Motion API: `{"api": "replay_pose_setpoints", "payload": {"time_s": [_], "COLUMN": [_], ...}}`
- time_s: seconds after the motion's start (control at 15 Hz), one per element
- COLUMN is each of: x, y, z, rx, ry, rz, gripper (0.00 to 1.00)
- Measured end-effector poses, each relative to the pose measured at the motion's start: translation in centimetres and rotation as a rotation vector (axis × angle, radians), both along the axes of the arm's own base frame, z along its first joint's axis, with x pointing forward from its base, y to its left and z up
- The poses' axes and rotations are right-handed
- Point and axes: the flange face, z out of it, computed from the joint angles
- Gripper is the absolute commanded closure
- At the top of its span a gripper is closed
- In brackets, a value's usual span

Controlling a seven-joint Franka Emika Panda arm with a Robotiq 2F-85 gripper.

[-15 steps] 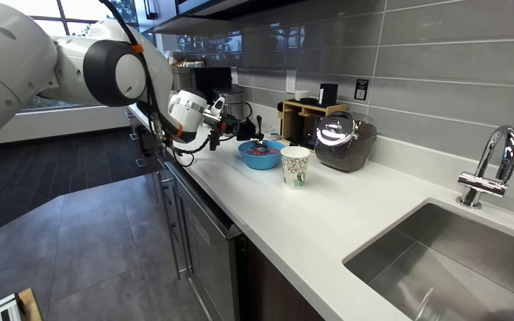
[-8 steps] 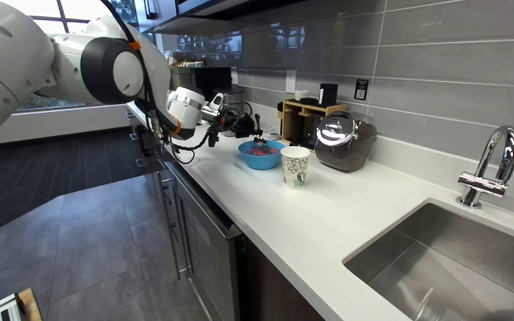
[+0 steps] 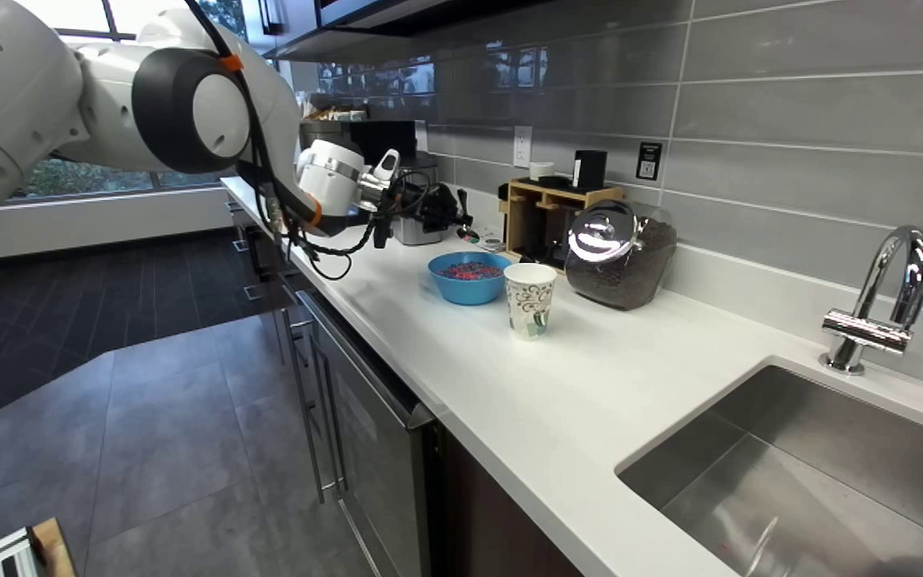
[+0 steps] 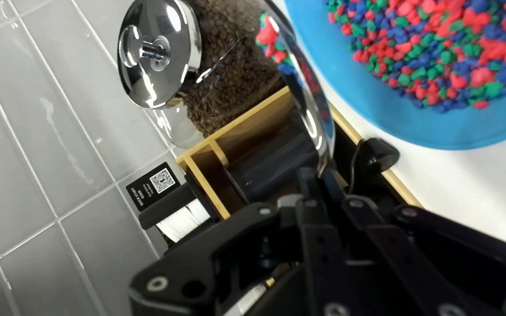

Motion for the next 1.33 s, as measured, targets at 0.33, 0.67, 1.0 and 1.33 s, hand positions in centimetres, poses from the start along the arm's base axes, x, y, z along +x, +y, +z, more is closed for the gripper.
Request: {"api": "replay_pose_setpoints", "payload": {"time_s": [0.33, 0.67, 1.0, 1.33], "x": [-0.3, -1.1, -2.7, -4.6], "y": [0.0, -0.2, -0.8, -2.1], "z": [1.8, 3.9, 6.0, 6.0], "rx": [-0.029, -0.052, -0.052, -0.050], "ry": [-0.004, -0.016, -0.031, -0.040], "rz": [-0.028, -0.065, -0.088, -0.109], "gripper": [0.99, 0.99, 0.99, 0.99]}}
